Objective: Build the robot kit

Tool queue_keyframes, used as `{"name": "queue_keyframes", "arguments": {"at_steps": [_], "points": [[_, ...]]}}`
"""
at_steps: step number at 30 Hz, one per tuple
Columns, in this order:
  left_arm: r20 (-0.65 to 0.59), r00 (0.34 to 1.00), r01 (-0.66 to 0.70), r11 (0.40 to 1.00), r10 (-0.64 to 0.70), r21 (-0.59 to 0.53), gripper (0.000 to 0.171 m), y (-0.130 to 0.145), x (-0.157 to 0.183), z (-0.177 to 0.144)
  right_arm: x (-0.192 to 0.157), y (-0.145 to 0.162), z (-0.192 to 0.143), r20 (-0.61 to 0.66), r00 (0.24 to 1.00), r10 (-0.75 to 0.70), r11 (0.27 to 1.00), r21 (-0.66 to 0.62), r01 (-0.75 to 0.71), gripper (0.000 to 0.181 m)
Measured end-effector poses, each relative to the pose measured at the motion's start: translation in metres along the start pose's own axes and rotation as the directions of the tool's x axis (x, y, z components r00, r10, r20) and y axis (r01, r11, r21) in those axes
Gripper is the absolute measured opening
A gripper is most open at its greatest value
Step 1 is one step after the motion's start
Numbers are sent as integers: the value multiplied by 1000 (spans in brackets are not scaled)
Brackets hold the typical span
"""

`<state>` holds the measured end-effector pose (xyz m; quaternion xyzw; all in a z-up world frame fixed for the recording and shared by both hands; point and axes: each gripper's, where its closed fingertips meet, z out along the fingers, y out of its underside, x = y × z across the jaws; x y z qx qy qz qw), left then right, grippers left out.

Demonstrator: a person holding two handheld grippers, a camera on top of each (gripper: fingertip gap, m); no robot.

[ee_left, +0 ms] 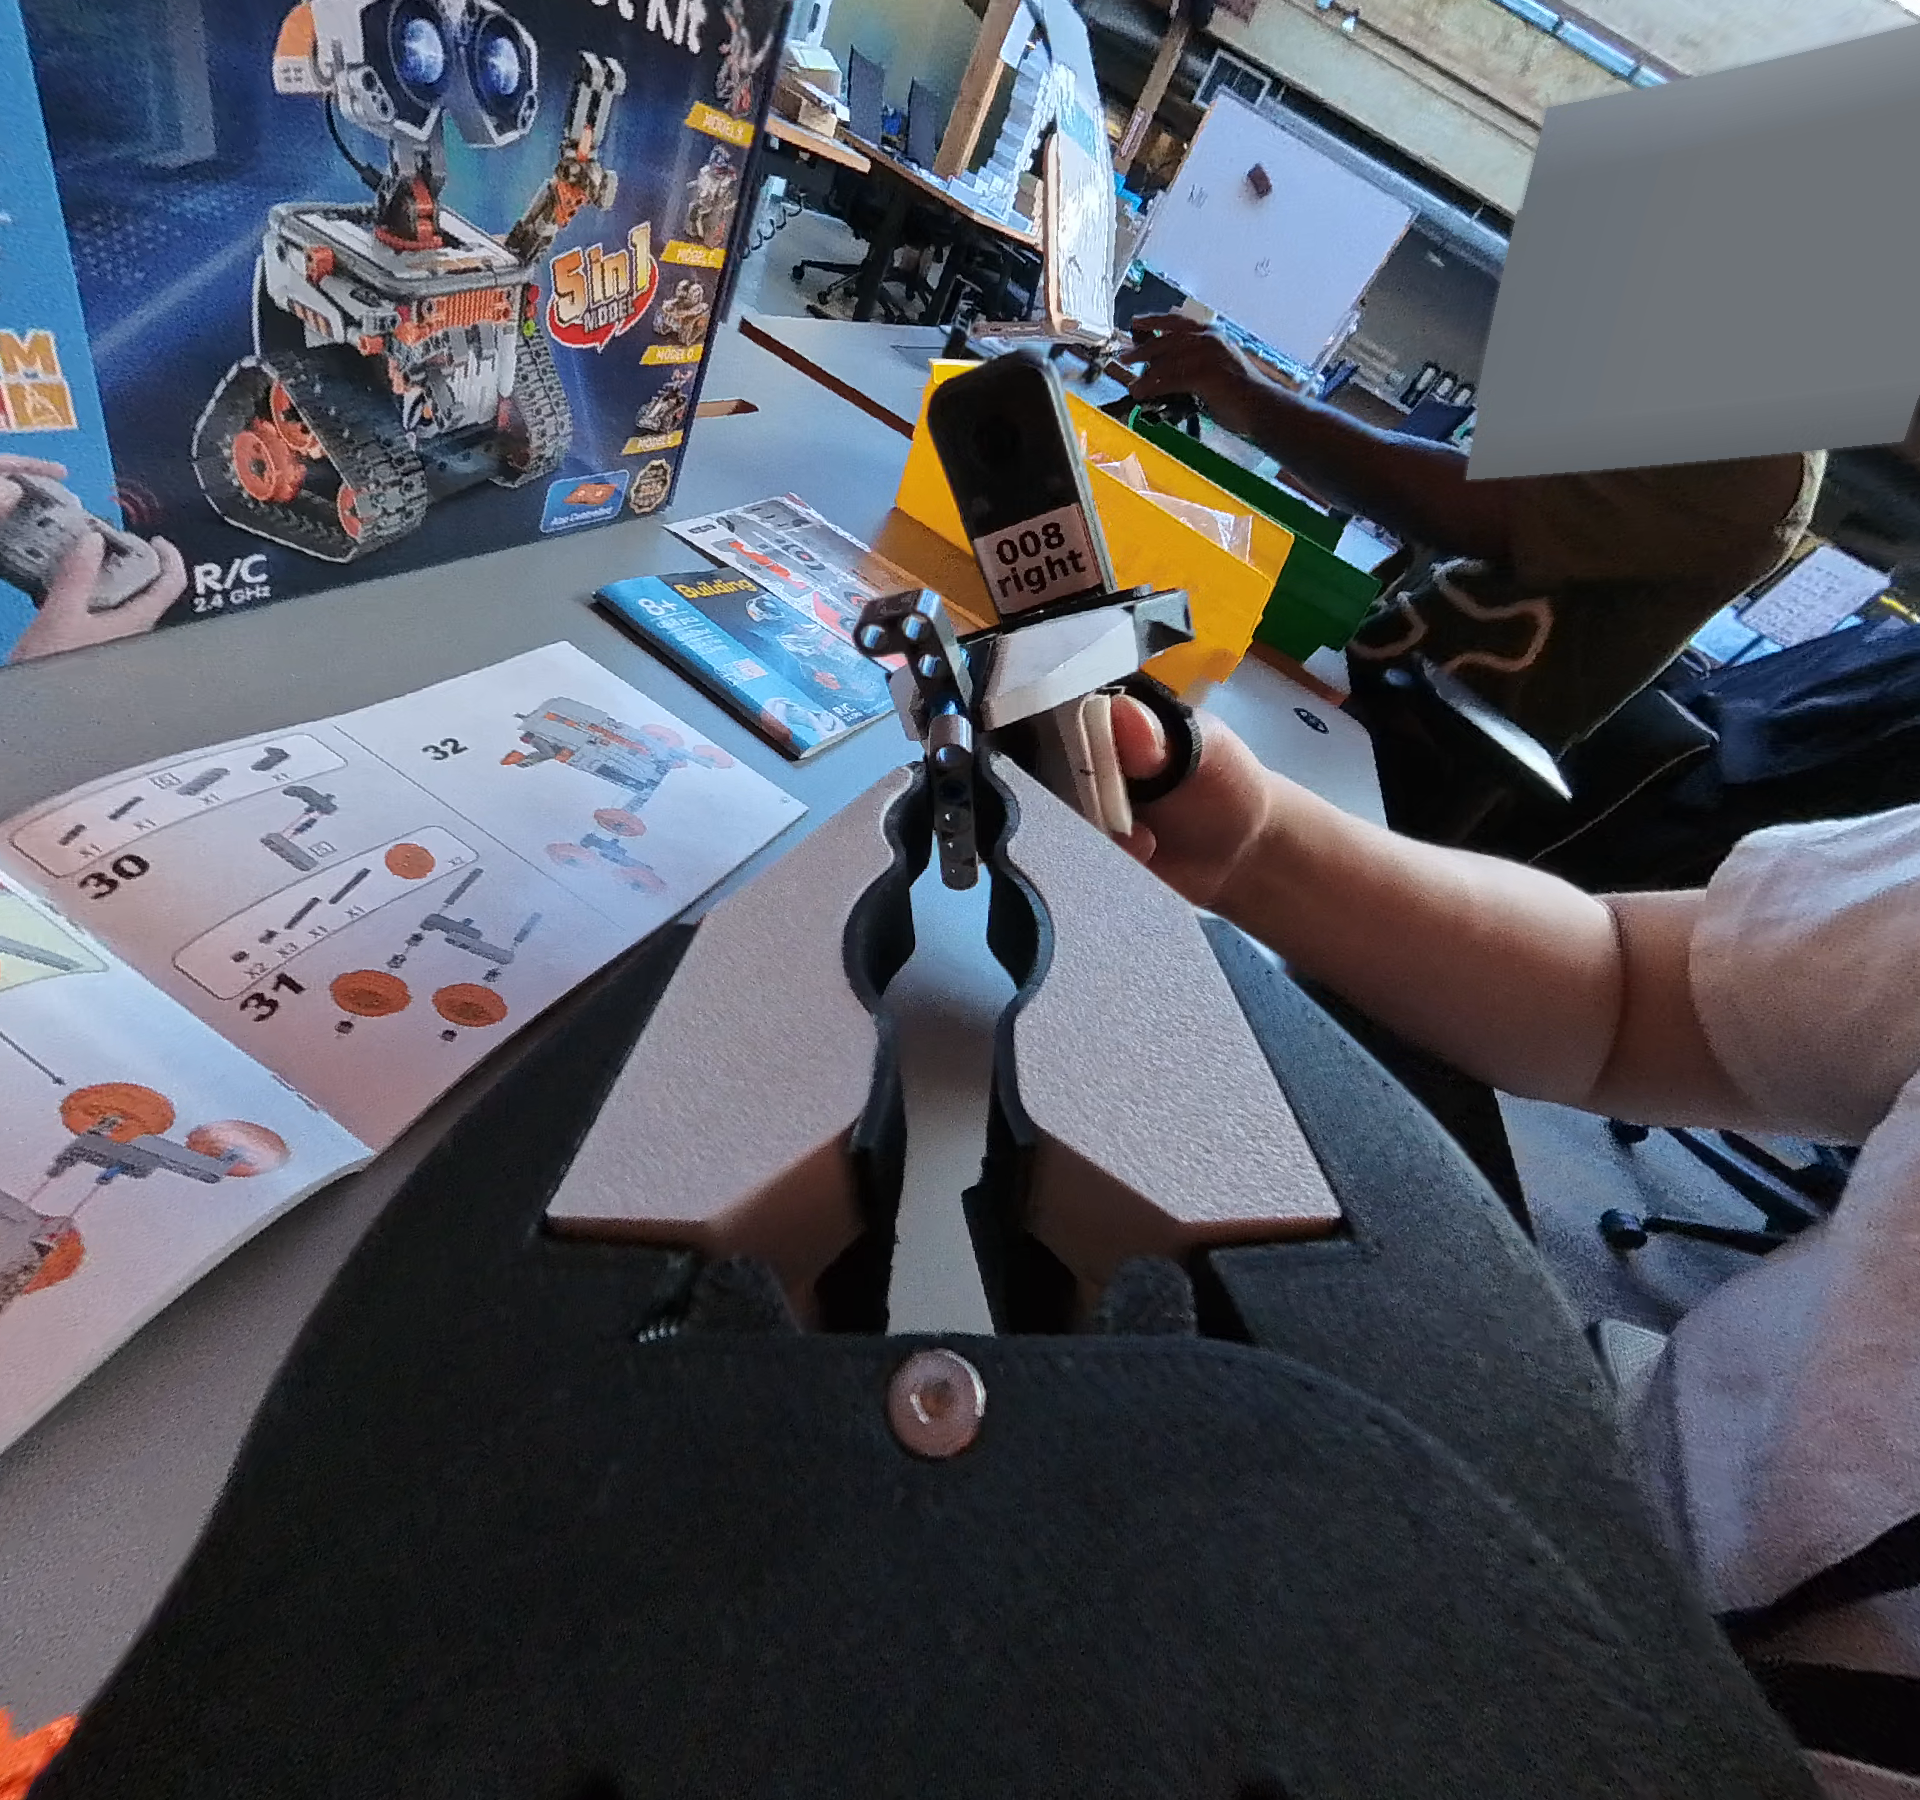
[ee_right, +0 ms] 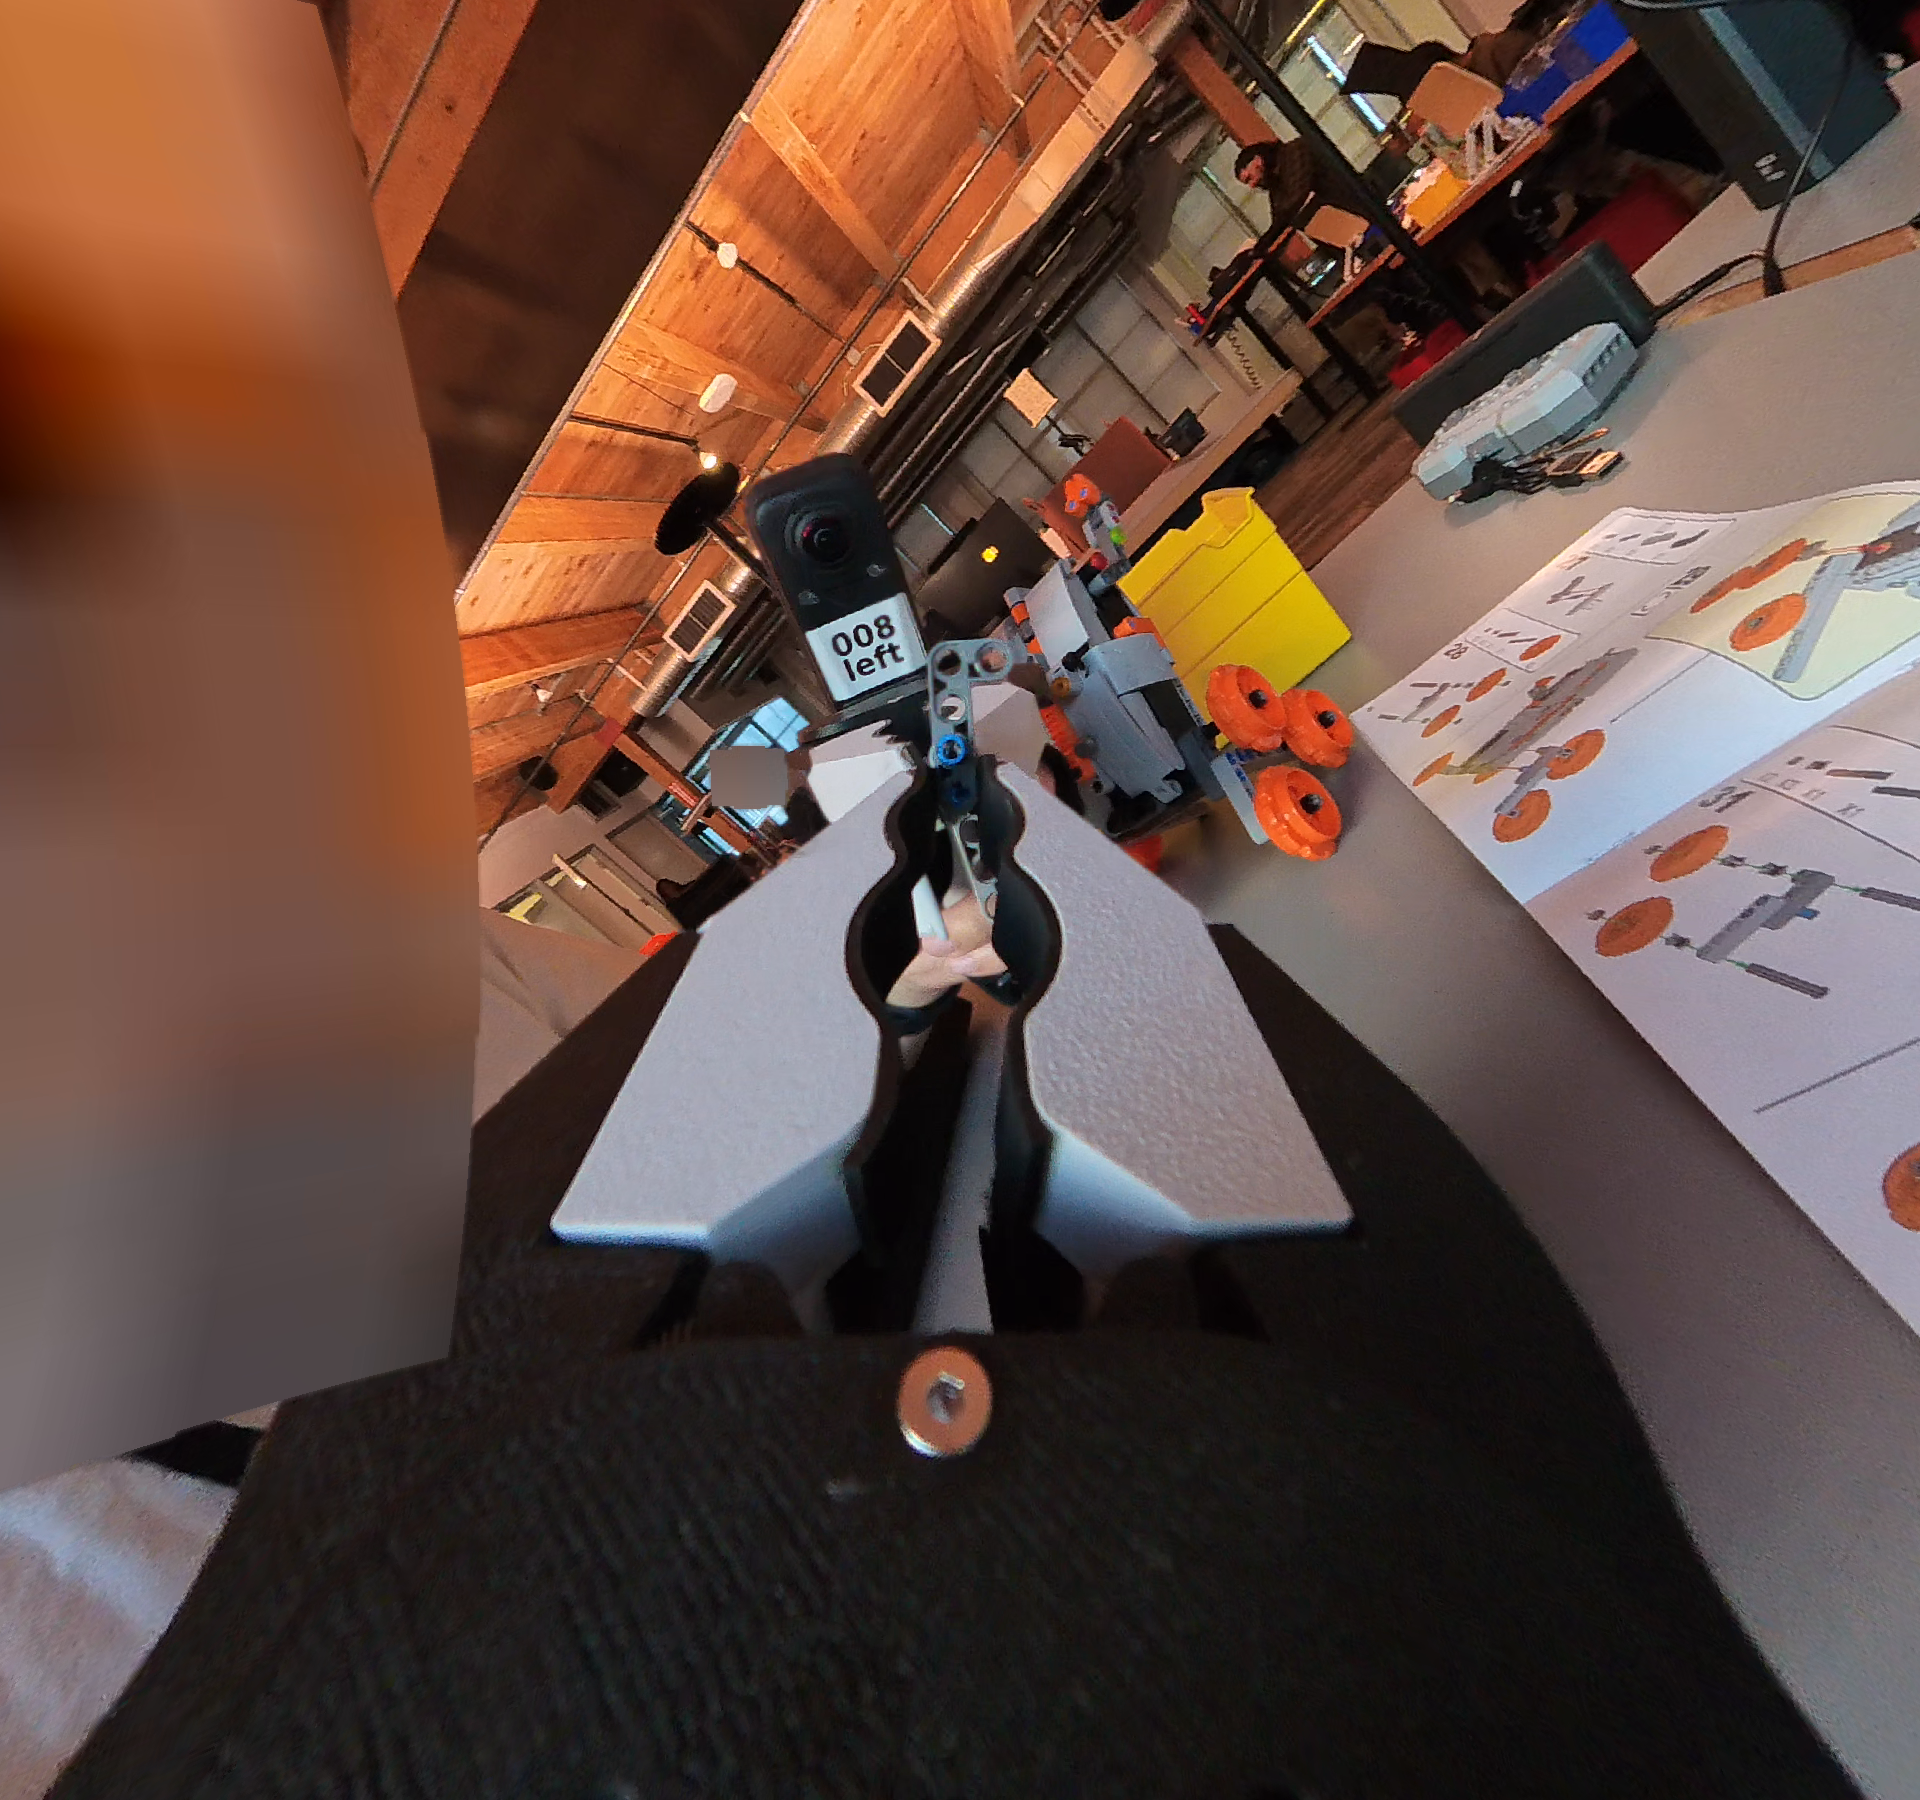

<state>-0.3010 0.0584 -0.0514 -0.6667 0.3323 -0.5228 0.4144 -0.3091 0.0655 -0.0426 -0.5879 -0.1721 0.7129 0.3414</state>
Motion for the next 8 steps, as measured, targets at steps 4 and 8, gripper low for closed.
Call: {"name": "queue_keyframes", "arguments": {"at_steps": [4,8], "points": [[-37,998,45,999,-45,12,5,-2,4,-1,-5,0,0,41,999,-11,1000,5,11,7],[-54,998,37,999,-36,15,5,-4,9,-1,-10,-1,1,84,996,-19,1000,15,17,7]]}}
